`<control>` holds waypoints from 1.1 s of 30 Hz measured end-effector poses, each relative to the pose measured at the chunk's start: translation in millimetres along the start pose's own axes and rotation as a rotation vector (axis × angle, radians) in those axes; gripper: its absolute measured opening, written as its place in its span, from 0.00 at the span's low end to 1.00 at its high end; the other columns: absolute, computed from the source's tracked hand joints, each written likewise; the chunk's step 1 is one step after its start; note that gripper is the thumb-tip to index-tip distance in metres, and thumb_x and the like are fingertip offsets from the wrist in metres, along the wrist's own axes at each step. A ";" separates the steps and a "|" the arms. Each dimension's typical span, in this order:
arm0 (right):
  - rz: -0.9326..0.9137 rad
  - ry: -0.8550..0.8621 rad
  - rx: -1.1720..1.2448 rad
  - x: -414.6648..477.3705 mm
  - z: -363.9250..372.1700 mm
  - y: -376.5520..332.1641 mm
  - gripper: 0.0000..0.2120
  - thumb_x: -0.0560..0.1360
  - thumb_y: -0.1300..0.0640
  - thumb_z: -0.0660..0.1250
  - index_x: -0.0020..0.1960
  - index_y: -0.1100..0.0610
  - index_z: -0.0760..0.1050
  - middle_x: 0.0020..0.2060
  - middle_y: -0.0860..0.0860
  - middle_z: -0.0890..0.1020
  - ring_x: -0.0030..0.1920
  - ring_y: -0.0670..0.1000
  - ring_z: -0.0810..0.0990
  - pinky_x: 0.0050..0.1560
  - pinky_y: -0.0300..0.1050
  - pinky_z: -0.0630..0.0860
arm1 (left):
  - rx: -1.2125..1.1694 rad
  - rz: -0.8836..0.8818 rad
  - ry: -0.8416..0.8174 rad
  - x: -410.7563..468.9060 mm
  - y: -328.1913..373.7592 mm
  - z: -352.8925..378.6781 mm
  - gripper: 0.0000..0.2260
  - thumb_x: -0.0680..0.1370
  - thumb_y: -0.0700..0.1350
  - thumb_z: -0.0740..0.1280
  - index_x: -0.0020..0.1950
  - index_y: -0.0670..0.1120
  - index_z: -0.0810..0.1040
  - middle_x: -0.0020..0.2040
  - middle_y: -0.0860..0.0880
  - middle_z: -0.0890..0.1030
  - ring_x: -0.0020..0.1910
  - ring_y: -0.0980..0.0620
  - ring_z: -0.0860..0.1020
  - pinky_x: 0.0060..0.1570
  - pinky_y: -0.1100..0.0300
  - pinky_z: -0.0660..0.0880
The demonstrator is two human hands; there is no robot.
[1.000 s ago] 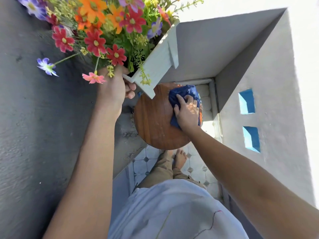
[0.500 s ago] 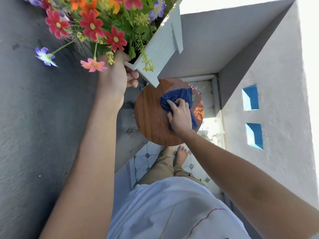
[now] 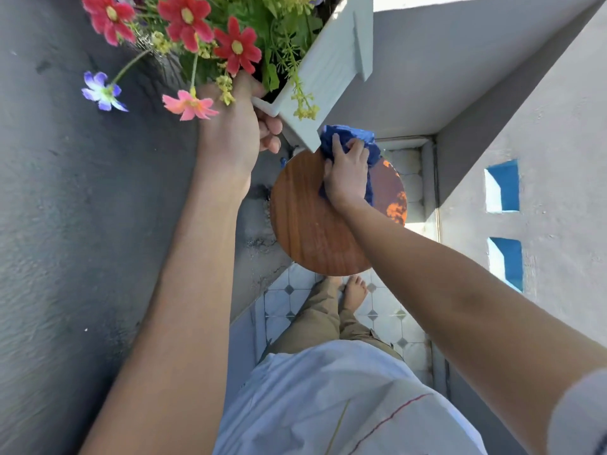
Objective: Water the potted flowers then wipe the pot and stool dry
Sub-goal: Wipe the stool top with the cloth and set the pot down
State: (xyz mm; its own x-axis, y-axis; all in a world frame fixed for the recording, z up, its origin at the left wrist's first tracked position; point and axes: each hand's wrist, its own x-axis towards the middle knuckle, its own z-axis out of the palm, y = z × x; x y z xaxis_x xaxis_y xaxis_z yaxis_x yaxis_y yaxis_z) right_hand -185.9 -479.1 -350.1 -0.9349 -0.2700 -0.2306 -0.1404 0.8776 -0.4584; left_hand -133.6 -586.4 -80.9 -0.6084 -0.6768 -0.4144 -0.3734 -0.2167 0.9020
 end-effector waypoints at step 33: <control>-0.130 0.023 0.082 -62.5 10.1 25.4 0.24 0.76 0.58 0.63 0.71 0.53 0.70 0.63 0.56 0.70 0.63 0.57 0.69 0.62 0.53 0.73 | 0.010 -0.030 -0.030 -11.8 -15.4 2.0 0.16 0.77 0.36 0.56 0.30 0.45 0.71 0.23 0.51 0.74 0.26 0.51 0.71 0.25 0.59 0.66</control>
State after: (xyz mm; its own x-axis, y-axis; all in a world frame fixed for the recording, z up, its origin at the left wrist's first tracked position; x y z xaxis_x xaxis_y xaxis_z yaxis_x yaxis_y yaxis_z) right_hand -127.8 -443.9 -356.0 -0.9177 -0.3696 -0.1453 -0.2350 0.8003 -0.5517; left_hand -122.0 -573.7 -90.2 -0.6175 -0.6487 -0.4449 -0.3986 -0.2296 0.8879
